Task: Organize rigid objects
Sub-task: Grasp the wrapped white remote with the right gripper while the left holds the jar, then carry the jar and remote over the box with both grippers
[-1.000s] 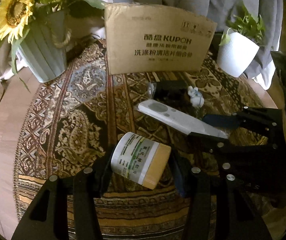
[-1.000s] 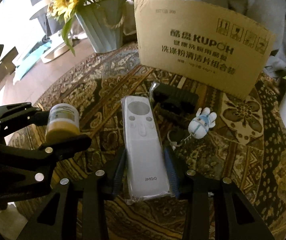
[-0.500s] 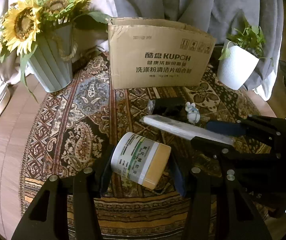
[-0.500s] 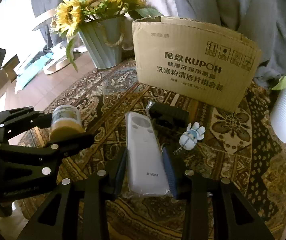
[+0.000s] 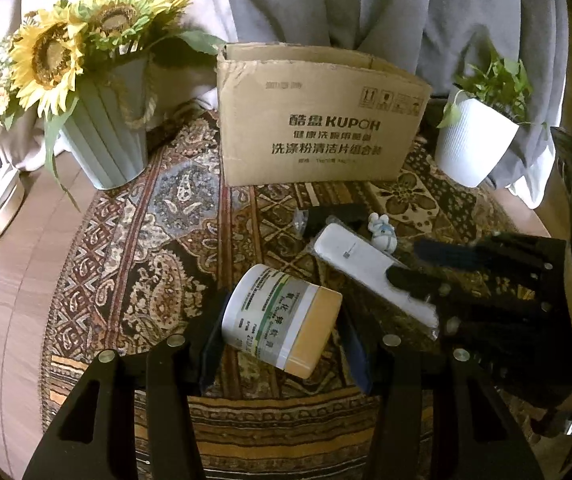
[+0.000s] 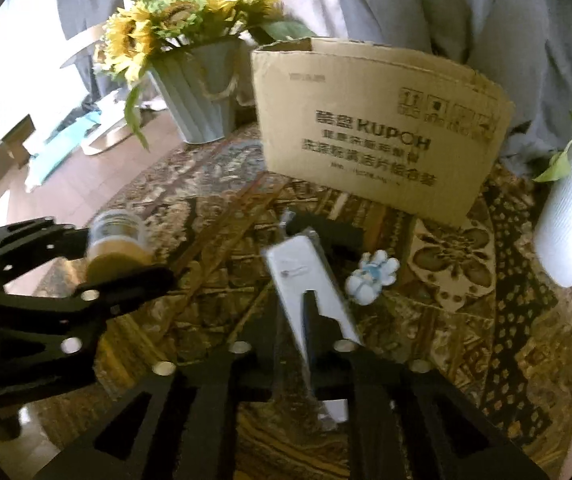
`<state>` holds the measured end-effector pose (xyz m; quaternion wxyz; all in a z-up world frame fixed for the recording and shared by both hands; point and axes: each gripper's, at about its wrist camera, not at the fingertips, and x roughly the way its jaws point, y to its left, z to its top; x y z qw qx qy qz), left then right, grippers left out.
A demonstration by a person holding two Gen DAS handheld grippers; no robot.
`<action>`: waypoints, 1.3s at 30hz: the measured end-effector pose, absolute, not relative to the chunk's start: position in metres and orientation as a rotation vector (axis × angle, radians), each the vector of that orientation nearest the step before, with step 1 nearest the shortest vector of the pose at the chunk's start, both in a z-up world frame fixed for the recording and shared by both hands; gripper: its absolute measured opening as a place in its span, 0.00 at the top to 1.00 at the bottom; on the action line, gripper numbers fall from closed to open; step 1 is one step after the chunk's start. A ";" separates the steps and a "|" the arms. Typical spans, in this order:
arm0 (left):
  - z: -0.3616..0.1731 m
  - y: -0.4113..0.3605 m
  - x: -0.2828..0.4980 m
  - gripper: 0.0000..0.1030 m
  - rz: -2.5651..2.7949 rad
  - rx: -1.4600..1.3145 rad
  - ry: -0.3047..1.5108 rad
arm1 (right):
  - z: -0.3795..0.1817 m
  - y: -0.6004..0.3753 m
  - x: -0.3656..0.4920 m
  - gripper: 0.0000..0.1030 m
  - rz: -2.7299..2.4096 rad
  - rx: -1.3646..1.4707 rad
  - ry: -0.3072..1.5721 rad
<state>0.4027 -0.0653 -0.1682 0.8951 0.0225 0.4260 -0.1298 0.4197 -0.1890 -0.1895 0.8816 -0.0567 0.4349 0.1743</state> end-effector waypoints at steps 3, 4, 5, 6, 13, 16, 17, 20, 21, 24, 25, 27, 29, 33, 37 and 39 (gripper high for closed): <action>-0.174 -0.069 0.404 0.51 -0.266 0.052 0.903 | -0.198 -0.191 0.425 0.41 0.351 -0.142 0.933; -0.177 -0.071 0.405 0.51 -0.266 0.060 0.906 | -0.201 -0.191 0.426 0.41 0.354 -0.163 0.930; -0.178 -0.072 0.405 0.51 -0.265 0.064 0.909 | -0.203 -0.190 0.426 0.41 0.358 -0.187 0.926; -0.181 -0.073 0.406 0.51 -0.264 0.066 0.915 | -0.205 -0.189 0.428 0.41 0.357 -0.214 0.921; -0.192 -0.074 0.418 0.51 -0.246 0.061 0.939 | -0.230 -0.185 0.443 0.42 0.389 -0.269 0.977; -0.196 -0.073 0.422 0.51 -0.237 0.052 0.948 | -0.235 -0.185 0.447 0.51 0.396 -0.260 0.988; -0.196 -0.073 0.423 0.51 -0.237 0.050 0.950 | -0.236 -0.185 0.447 0.57 0.397 -0.259 0.989; -0.198 -0.073 0.423 0.51 -0.240 0.045 0.954 | -0.237 -0.185 0.445 0.58 0.393 -0.255 0.984; -0.199 -0.073 0.423 0.51 -0.241 0.042 0.956 | -0.237 -0.185 0.445 0.58 0.393 -0.251 0.985; -0.195 -0.073 0.421 0.51 -0.241 0.043 0.944 | -0.234 -0.188 0.442 0.59 0.379 -0.230 0.979; -0.193 -0.073 0.421 0.51 -0.243 0.041 0.940 | -0.232 -0.190 0.439 0.59 0.371 -0.219 0.977; -0.189 -0.073 0.419 0.51 -0.246 0.037 0.928 | -0.229 -0.192 0.436 0.59 0.358 -0.197 0.973; -0.183 -0.074 0.418 0.51 -0.250 0.034 0.911 | -0.224 -0.195 0.432 0.59 0.342 -0.172 0.967; -0.170 -0.076 0.416 0.51 -0.263 0.025 0.878 | -0.208 -0.204 0.426 0.60 0.314 -0.130 0.935; -0.155 -0.078 0.415 0.51 -0.269 0.021 0.842 | -0.191 -0.210 0.423 0.61 0.287 -0.100 0.898; -0.148 -0.080 0.416 0.51 -0.270 0.022 0.822 | -0.183 -0.213 0.420 0.62 0.277 -0.090 0.877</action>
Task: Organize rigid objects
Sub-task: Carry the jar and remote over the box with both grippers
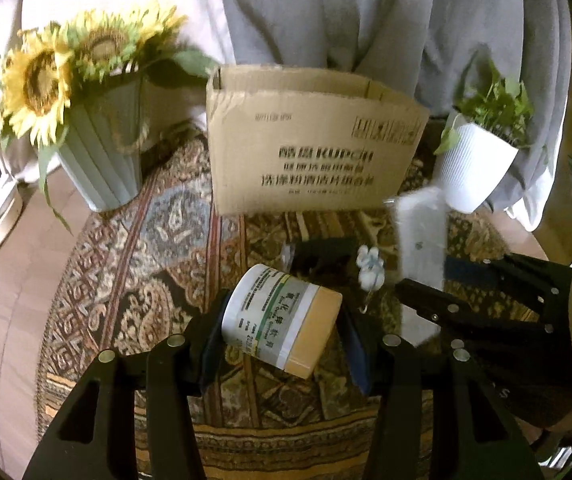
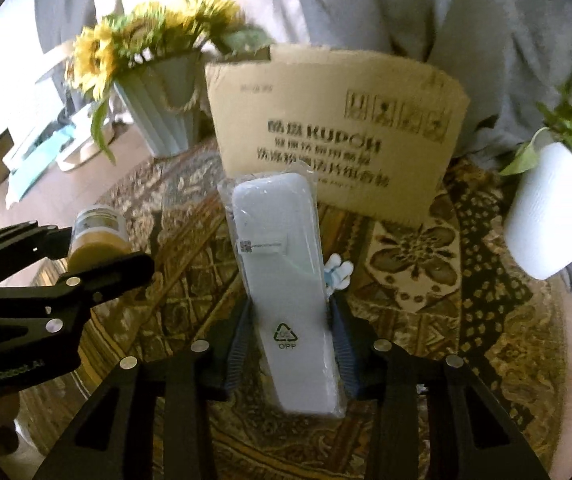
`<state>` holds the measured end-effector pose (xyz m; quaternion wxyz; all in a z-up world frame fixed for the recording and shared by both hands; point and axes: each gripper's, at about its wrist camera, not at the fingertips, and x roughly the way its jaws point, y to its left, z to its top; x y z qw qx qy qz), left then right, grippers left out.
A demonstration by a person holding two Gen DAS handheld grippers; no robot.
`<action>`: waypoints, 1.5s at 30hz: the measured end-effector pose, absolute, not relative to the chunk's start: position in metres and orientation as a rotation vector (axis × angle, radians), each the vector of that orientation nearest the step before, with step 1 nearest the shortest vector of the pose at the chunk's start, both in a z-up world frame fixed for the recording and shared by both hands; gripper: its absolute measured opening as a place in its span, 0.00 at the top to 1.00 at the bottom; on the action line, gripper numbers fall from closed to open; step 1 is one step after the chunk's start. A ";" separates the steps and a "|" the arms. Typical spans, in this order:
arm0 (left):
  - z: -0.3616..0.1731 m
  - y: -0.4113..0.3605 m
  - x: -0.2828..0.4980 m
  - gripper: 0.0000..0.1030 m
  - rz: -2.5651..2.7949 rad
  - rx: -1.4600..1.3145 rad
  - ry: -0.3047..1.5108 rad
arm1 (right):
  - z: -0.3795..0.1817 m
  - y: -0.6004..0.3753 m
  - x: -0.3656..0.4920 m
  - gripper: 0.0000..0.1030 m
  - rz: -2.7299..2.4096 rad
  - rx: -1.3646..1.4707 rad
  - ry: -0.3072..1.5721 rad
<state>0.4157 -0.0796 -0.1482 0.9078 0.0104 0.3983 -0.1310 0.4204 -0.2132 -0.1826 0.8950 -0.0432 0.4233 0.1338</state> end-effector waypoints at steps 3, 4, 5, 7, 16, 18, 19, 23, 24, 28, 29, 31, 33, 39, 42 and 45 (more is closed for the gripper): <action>-0.137 -0.081 0.416 0.51 -0.276 0.016 0.791 | -0.169 -0.216 0.417 0.63 0.266 -0.078 0.841; -0.132 -0.082 0.415 0.51 -0.278 0.014 0.778 | -0.165 -0.216 0.416 0.63 0.260 -0.075 0.828; -0.128 -0.083 0.415 0.51 -0.280 0.013 0.768 | -0.161 -0.216 0.416 0.64 0.258 -0.073 0.819; -0.121 -0.084 0.417 0.51 -0.286 0.010 0.747 | -0.153 -0.218 0.415 0.64 0.249 -0.062 0.794; -0.090 -0.089 0.423 0.51 -0.300 0.022 0.656 | -0.116 -0.225 0.414 0.64 0.215 -0.043 0.677; -0.083 -0.090 0.424 0.51 -0.305 0.024 0.637 | -0.109 -0.226 0.415 0.64 0.210 -0.044 0.656; -0.080 -0.090 0.425 0.51 -0.308 0.024 0.630 | -0.105 -0.227 0.415 0.64 0.209 -0.042 0.644; -0.067 -0.091 0.430 0.51 -0.306 0.029 0.599 | -0.090 -0.229 0.417 0.64 0.204 -0.037 0.594; -0.063 -0.091 0.432 0.51 -0.305 0.027 0.596 | -0.086 -0.229 0.417 0.64 0.202 -0.035 0.582; -0.048 -0.093 0.442 0.51 -0.310 0.023 0.569 | -0.072 -0.231 0.422 0.64 0.196 -0.030 0.534; -0.044 -0.093 0.444 0.51 -0.312 0.024 0.562 | -0.069 -0.232 0.424 0.64 0.196 -0.026 0.525; -0.037 -0.094 0.448 0.51 -0.307 0.029 0.543 | -0.062 -0.233 0.427 0.64 0.193 -0.021 0.505; -0.029 -0.095 0.452 0.51 -0.300 0.034 0.523 | -0.055 -0.234 0.432 0.64 0.192 -0.013 0.484; -0.007 -0.098 0.468 0.51 -0.282 0.059 0.471 | -0.038 -0.236 0.446 0.64 0.193 -0.005 0.428; 0.001 -0.098 0.480 0.51 -0.275 0.065 0.457 | -0.032 -0.236 0.456 0.64 0.193 -0.008 0.409; 0.004 -0.097 0.492 0.51 -0.281 0.054 0.452 | -0.028 -0.237 0.466 0.64 0.190 -0.013 0.398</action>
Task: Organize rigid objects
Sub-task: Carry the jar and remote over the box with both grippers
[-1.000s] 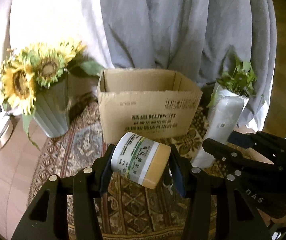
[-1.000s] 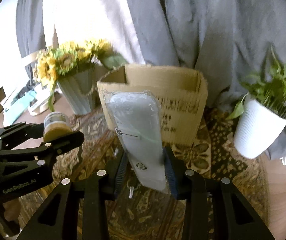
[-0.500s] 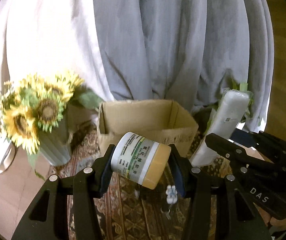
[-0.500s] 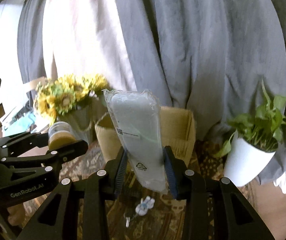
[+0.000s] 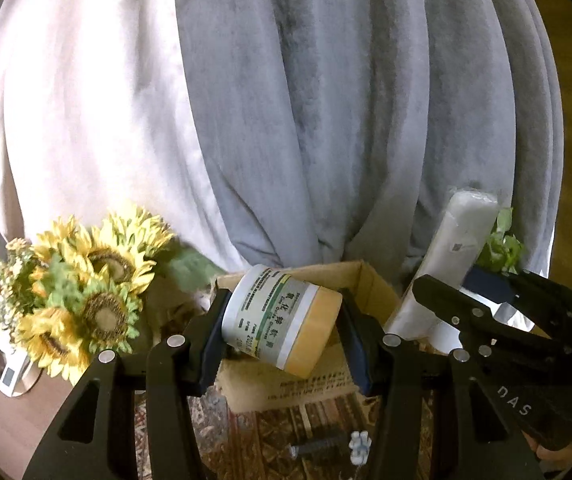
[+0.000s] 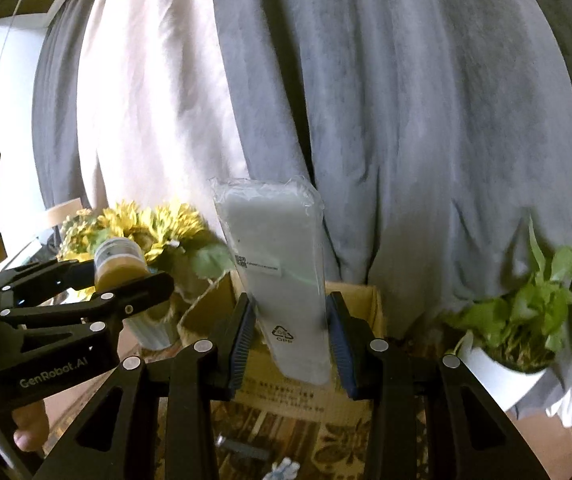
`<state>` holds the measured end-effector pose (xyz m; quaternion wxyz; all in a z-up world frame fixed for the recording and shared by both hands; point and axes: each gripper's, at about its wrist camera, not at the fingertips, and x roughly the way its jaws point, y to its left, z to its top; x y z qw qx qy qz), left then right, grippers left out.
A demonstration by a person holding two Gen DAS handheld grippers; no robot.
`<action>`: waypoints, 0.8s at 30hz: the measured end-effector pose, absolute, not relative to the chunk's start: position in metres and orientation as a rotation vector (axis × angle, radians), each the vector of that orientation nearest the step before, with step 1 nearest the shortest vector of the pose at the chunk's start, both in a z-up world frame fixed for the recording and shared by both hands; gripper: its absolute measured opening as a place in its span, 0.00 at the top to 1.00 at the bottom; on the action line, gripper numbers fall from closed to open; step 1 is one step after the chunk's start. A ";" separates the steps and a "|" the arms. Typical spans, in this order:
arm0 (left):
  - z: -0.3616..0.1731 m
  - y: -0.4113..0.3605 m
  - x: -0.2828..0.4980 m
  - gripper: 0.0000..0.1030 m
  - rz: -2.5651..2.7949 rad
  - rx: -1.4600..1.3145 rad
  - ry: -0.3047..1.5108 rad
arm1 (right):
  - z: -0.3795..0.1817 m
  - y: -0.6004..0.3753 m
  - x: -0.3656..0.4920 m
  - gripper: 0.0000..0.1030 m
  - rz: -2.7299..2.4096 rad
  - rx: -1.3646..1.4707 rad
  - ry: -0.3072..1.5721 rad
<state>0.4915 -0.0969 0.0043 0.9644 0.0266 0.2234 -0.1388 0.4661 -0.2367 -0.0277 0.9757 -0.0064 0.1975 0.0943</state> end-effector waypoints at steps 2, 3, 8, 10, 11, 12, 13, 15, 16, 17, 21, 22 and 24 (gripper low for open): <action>0.005 -0.098 0.501 0.51 -0.280 0.049 0.454 | -0.026 -0.237 0.474 0.64 0.189 -0.020 0.393; 0.005 -0.098 0.504 0.51 -0.279 0.047 0.455 | -0.025 -0.237 0.478 0.64 0.190 -0.023 0.391; 0.003 -0.100 0.523 0.51 -0.273 0.051 0.469 | -0.024 -0.239 0.498 0.64 0.183 -0.050 0.385; 0.000 -0.101 0.532 0.51 -0.269 0.055 0.482 | -0.024 -0.239 0.508 0.64 0.180 -0.068 0.388; -0.002 -0.101 0.537 0.51 -0.266 0.057 0.488 | -0.024 -0.238 0.512 0.64 0.175 -0.076 0.389; -0.004 -0.102 0.541 0.51 -0.263 0.060 0.496 | -0.024 -0.237 0.516 0.64 0.173 -0.086 0.392; -0.007 -0.103 0.547 0.51 -0.262 0.064 0.506 | -0.026 -0.237 0.522 0.64 0.174 -0.097 0.400; -0.013 -0.105 0.556 0.51 -0.257 0.071 0.524 | -0.029 -0.237 0.531 0.64 0.172 -0.112 0.411; -0.015 -0.106 0.560 0.51 -0.254 0.075 0.533 | -0.032 -0.237 0.535 0.64 0.172 -0.122 0.420; -0.018 -0.107 0.563 0.51 -0.252 0.078 0.542 | -0.035 -0.237 0.540 0.64 0.168 -0.128 0.429; -0.031 -0.111 0.579 0.51 -0.244 0.086 0.582 | -0.049 -0.238 0.555 0.64 0.172 -0.140 0.475; -0.035 -0.112 0.584 0.51 -0.242 0.087 0.596 | -0.053 -0.238 0.559 0.64 0.174 -0.144 0.487; -0.042 -0.113 0.592 0.51 -0.238 0.087 0.619 | -0.061 -0.237 0.566 0.64 0.179 -0.149 0.511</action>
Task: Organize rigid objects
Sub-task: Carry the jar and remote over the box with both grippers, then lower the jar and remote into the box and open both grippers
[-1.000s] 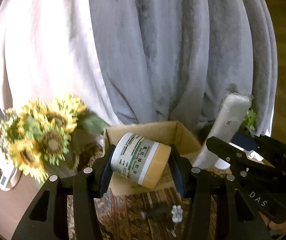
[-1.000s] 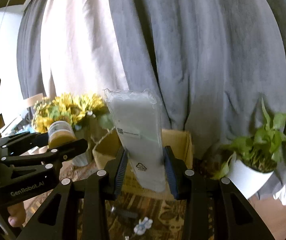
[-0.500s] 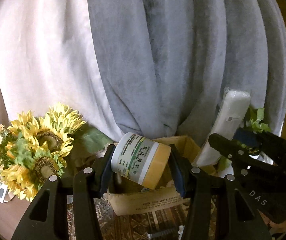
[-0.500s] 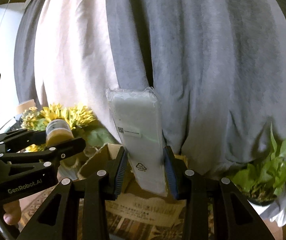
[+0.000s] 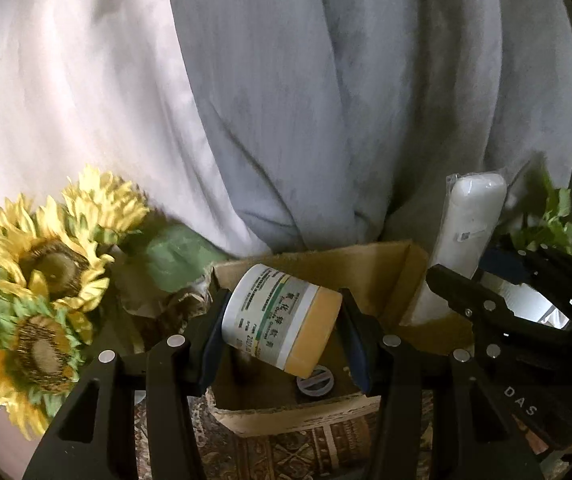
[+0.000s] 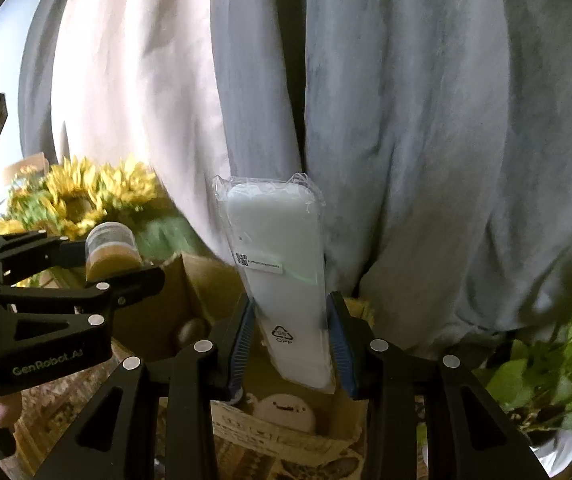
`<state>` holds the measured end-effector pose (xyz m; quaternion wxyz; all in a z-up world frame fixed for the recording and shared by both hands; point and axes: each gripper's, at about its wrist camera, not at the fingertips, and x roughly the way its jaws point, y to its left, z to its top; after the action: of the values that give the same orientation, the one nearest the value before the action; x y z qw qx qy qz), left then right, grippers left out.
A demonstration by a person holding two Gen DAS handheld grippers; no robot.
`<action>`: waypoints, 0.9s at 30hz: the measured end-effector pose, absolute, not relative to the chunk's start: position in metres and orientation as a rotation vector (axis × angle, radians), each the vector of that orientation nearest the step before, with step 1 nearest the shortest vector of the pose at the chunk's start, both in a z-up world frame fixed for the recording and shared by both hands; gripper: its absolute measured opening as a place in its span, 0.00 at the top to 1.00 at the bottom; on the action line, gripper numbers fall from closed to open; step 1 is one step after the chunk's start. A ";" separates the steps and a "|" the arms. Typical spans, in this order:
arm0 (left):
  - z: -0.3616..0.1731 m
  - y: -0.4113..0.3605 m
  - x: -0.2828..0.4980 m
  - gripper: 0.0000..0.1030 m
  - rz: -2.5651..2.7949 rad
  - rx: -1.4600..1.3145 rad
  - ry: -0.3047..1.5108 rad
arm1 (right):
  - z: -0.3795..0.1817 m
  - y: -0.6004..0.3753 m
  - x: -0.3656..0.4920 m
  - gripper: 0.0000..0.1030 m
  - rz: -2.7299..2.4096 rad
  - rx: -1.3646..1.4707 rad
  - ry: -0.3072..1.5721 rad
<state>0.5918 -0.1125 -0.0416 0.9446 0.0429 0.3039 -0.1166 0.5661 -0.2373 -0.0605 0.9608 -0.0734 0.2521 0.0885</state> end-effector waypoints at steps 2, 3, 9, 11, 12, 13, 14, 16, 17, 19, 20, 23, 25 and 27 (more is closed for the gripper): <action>-0.047 -0.112 0.598 0.51 -0.231 0.084 0.641 | -0.067 -0.237 0.573 0.64 0.185 -0.150 0.535; -0.050 -0.112 0.602 0.51 -0.231 0.081 0.652 | -0.069 -0.238 0.576 0.64 0.186 -0.149 0.546; -0.062 -0.113 0.618 0.50 -0.237 0.069 0.714 | -0.085 -0.241 0.595 0.63 0.193 -0.112 0.618; -0.063 -0.114 0.620 0.44 -0.221 0.080 0.713 | -0.091 -0.244 0.600 0.63 0.193 -0.098 0.643; -0.063 -0.115 0.620 0.40 -0.214 0.086 0.712 | -0.094 -0.245 0.602 0.63 0.193 -0.094 0.654; -0.063 -0.115 0.620 0.32 -0.201 0.091 0.709 | -0.097 -0.245 0.605 0.63 0.195 -0.087 0.669; -0.062 -0.114 0.618 0.29 -0.194 0.094 0.704 | -0.100 -0.245 0.608 0.63 0.199 -0.083 0.681; -0.061 -0.111 0.615 0.26 -0.174 0.102 0.691 | -0.104 -0.245 0.611 0.58 0.220 -0.068 0.695; -0.061 -0.110 0.613 0.24 -0.163 0.104 0.687 | -0.104 -0.244 0.610 0.50 0.224 -0.069 0.694; -0.059 -0.107 0.610 0.22 -0.146 0.109 0.675 | -0.103 -0.242 0.607 0.40 0.212 -0.082 0.678; -0.058 -0.104 0.606 0.21 -0.144 0.109 0.672 | -0.101 -0.241 0.605 0.40 0.202 -0.087 0.668; -0.058 -0.100 0.602 0.21 -0.128 0.102 0.673 | -0.097 -0.239 0.601 0.40 0.185 -0.099 0.652; -0.057 -0.097 0.595 0.20 -0.121 0.103 0.668 | -0.094 -0.239 0.597 0.40 0.173 -0.099 0.644; -0.057 -0.095 0.587 0.18 -0.110 0.107 0.655 | -0.090 -0.241 0.592 0.40 0.167 -0.098 0.634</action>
<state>0.5872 -0.0948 -0.0567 0.9439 0.0523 0.3215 -0.0539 0.5920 -0.2405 -0.0902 0.9456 -0.0479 0.3111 0.0819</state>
